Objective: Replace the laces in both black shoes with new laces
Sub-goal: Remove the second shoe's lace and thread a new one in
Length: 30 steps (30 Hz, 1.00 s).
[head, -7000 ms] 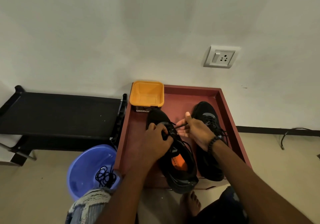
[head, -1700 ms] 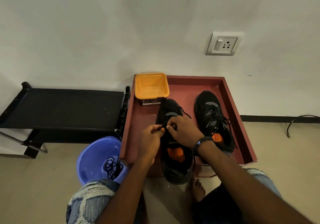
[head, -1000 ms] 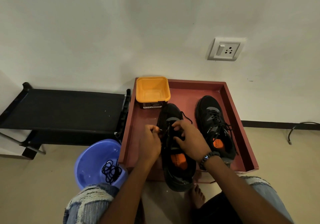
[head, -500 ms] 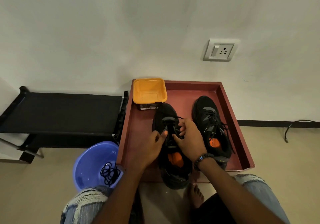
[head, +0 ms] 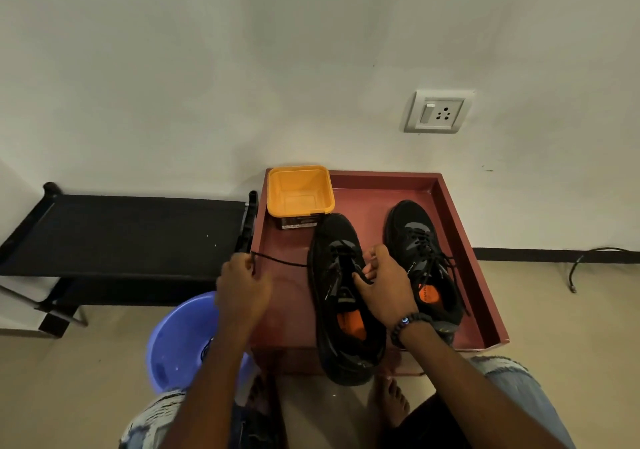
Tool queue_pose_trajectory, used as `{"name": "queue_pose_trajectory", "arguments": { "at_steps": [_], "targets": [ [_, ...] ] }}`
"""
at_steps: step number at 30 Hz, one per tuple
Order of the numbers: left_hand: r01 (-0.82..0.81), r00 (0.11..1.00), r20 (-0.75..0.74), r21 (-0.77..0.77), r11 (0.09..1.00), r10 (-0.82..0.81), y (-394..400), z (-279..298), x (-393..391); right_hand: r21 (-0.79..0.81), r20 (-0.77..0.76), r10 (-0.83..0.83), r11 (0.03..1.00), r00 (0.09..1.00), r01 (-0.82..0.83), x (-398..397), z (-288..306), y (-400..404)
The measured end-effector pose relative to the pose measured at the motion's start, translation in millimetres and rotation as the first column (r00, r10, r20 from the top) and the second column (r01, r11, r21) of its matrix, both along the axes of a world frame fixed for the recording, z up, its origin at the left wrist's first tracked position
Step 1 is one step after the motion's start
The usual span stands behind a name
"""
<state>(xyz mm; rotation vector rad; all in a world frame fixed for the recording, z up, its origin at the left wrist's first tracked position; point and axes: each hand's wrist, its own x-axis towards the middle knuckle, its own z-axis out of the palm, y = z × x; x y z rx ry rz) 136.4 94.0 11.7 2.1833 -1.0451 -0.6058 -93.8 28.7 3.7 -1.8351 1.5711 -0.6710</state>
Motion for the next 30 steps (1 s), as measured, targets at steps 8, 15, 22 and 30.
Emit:
{"name": "queue_pose_trajectory", "arguments": {
  "at_steps": [8, 15, 22, 30],
  "targets": [
    [0.404, 0.911, 0.153, -0.146, 0.903, -0.383, -11.1, -11.3, -56.4, -0.015, -0.072, 0.036, 0.999, 0.997, -0.037, 10.0, 1.7, 3.9],
    [0.422, 0.899, -0.058, -0.157, 0.893, -0.435, -15.7, -19.6, -57.1, -0.033, -0.100, 0.028, 0.999, 0.995, -0.031, 12.1, 0.8, 4.9],
    [-0.230, 0.832, -0.546, -0.175, 0.957, 0.100, -7.2, 6.9, -2.4, -0.034, -0.123, 0.029, 0.999, 0.992, -0.033, 11.7, 1.9, 4.8],
    [0.316, 0.947, -0.043, -0.055, 0.947, -0.318, -4.9, -2.9, -43.8, -0.024, -0.122, 0.018, 0.999, 0.992, -0.021, 13.4, 3.1, 5.9]
  ]
}}
